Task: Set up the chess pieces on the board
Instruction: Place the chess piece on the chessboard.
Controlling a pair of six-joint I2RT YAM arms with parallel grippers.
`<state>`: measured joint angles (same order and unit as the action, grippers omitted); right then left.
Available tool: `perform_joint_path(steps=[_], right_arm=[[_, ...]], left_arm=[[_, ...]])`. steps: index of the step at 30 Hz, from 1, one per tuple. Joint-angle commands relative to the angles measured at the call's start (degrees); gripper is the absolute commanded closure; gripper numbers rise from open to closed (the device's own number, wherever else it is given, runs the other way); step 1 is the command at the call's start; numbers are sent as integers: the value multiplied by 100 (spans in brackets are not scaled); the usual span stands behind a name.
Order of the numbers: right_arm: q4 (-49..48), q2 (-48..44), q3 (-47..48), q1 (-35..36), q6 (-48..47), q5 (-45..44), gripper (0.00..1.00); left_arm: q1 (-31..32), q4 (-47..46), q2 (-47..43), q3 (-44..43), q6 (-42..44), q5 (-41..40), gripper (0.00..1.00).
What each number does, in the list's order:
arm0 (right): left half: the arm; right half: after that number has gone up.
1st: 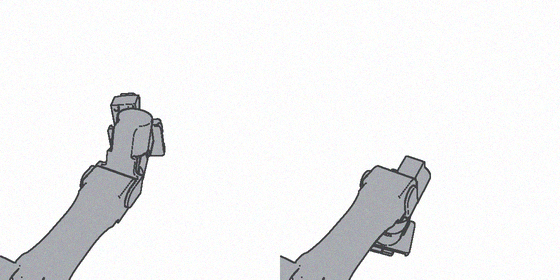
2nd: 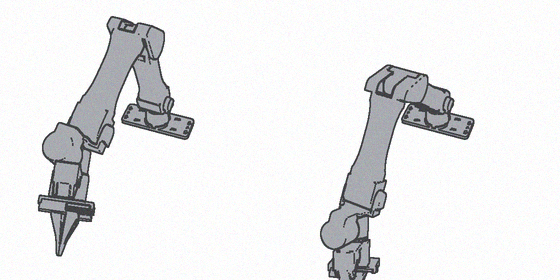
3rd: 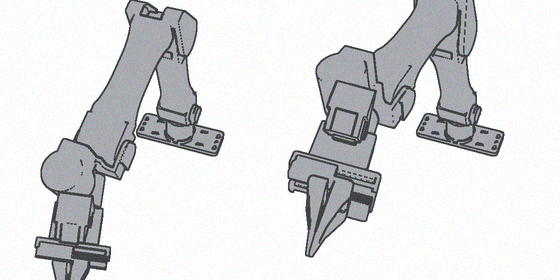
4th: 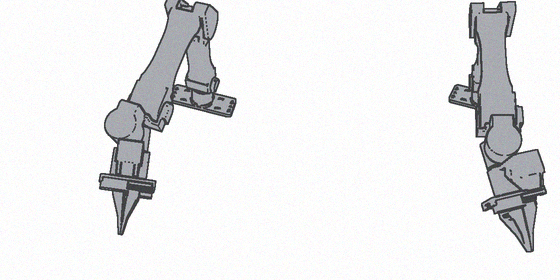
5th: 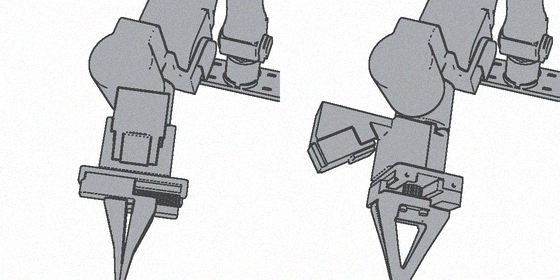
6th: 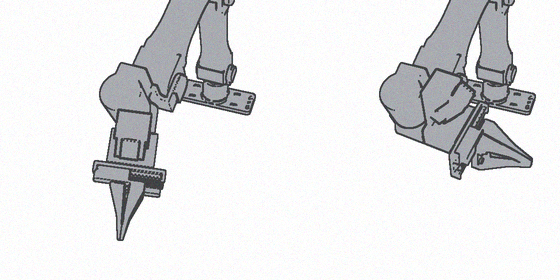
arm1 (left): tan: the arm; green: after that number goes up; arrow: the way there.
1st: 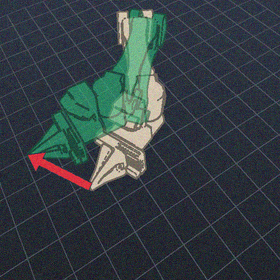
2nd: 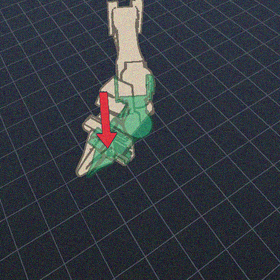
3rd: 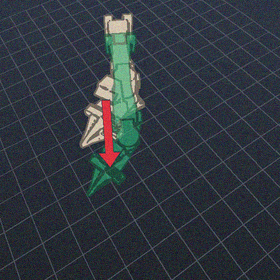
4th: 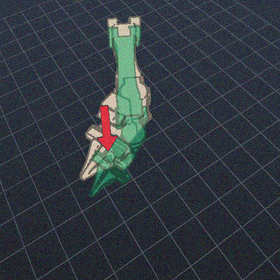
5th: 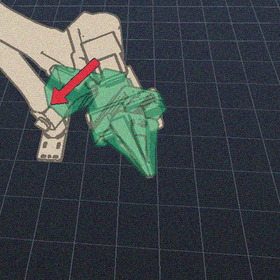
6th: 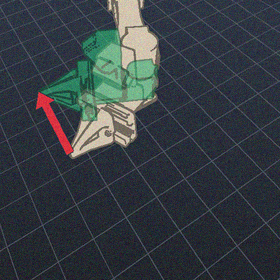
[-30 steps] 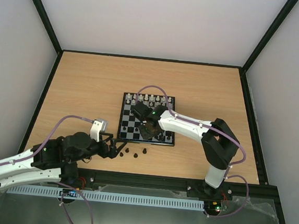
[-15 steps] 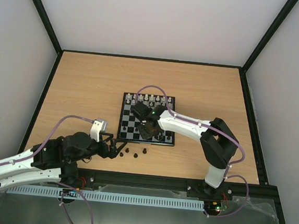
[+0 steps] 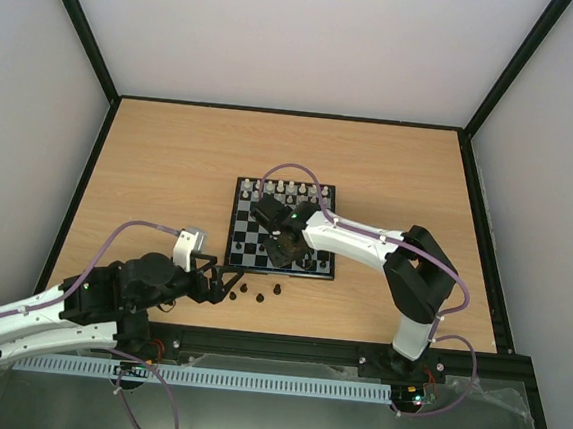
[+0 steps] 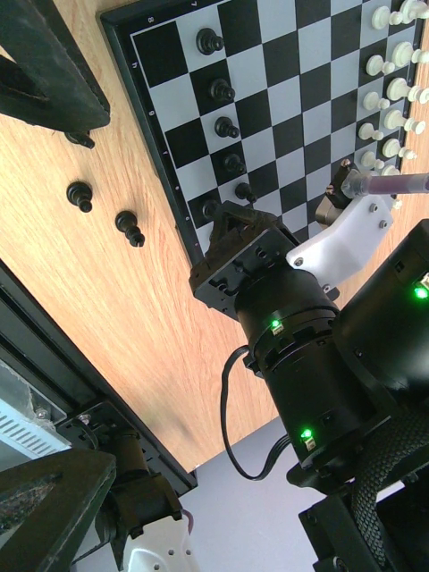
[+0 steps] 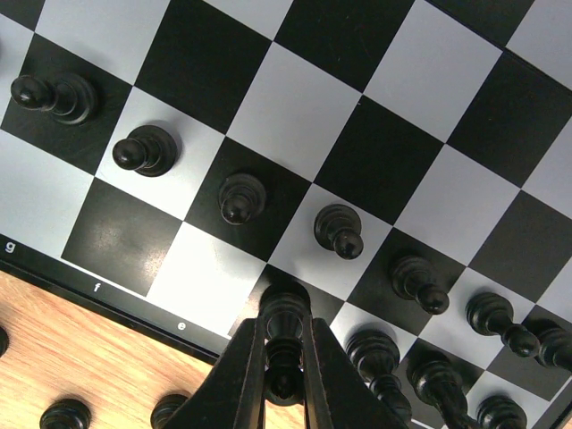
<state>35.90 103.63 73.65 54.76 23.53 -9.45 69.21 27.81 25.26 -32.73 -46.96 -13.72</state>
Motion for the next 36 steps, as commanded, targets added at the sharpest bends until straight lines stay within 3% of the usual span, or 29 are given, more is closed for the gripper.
perform_joint_path(steps=[1,8,11,21,26,32,36], right_arm=[[157,-28,-128,-28,-15,47,96],[155,-82,-166,-25,-15,64,93],[157,-103,-171,-27,-15,66,85],[136,-377,-221,-20,2,8,77],[98,-692,-204,-26,11,-48,66],[13,-1280,-309,-21,38,-91,42],[-62,-1650,-349,-23,38,34,32]], left_arm=[[39,-48,-4,-6,47,-8,0],[41,-40,-3,-6,38,-17,1],[40,-35,-3,-6,36,-25,1],[41,-30,22,-10,21,-38,1],[42,-21,40,-14,20,-48,1],[40,-4,75,-23,3,-79,1],[40,-1,85,-28,-6,-72,0]])
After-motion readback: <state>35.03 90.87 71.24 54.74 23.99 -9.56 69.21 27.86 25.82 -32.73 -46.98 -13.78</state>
